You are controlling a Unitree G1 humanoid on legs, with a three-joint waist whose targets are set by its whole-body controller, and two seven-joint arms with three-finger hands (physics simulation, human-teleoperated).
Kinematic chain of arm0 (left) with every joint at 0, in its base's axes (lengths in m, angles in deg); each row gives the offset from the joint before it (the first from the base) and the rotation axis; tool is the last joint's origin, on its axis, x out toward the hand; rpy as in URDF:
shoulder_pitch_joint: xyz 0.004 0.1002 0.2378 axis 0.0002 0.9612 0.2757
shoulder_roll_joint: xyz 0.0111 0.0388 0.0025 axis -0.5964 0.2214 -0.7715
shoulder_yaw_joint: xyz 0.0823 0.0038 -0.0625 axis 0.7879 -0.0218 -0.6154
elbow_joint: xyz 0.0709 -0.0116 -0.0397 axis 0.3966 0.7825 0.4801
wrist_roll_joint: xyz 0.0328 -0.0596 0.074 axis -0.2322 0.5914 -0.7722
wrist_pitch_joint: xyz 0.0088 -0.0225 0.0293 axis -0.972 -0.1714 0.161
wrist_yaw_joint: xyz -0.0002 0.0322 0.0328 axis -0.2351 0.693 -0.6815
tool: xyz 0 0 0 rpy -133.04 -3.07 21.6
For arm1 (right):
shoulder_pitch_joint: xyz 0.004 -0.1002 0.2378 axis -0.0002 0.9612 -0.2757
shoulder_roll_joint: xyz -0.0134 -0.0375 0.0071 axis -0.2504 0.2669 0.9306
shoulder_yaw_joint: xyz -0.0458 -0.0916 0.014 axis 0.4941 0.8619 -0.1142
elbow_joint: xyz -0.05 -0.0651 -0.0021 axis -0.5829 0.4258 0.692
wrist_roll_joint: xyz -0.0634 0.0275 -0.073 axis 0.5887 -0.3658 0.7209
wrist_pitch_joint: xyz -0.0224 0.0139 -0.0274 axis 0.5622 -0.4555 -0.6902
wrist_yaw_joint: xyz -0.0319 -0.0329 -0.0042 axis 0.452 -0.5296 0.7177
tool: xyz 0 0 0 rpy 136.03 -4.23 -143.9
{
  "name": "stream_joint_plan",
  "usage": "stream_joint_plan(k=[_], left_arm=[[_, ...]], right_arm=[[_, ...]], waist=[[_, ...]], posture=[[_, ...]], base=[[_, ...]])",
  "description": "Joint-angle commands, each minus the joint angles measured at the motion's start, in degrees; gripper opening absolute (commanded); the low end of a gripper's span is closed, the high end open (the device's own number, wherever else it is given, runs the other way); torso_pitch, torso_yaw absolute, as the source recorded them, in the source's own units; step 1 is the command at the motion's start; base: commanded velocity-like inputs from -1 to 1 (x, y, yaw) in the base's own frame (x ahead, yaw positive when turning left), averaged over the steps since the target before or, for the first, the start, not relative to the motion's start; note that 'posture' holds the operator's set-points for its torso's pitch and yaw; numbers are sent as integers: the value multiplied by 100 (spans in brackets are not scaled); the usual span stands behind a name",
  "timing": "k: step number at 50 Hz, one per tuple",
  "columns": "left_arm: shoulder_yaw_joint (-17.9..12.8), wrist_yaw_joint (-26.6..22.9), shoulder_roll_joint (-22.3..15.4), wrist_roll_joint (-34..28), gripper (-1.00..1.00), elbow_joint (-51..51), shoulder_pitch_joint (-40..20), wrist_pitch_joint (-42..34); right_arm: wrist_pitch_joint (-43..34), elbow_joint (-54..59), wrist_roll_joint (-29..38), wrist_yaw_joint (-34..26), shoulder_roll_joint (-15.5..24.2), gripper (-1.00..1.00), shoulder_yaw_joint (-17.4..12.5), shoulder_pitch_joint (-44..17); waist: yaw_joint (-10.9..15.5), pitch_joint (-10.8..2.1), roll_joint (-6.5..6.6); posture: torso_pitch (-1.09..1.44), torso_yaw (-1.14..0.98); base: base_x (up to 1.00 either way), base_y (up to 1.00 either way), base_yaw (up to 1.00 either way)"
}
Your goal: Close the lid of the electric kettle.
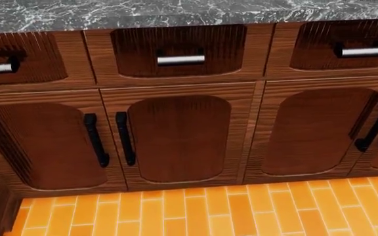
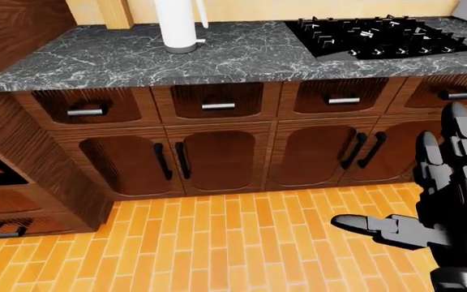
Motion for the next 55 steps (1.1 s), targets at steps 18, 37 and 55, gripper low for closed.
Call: stream_joint_plan(k=[18, 37, 55], left_arm=[[29, -42, -78, -12, 100, -108, -77, 195], [-23, -26, -85, 36, 100, -183, -76, 121], [18, -41, -56, -8, 100, -182, -74, 145]], right_arm=[[129, -92, 297, -127, -78, 100, 55, -121], [143, -92, 426, -184, -125, 100, 149, -147], [197, -92, 224, -12, -95, 100, 135, -168]], waist=[[-36, -35, 501], [-50, -58, 25], [101, 28, -163]], posture=[[0, 0], [0, 0], [0, 0]], base=[[0, 23, 0], [0, 23, 0], [0, 15, 0]])
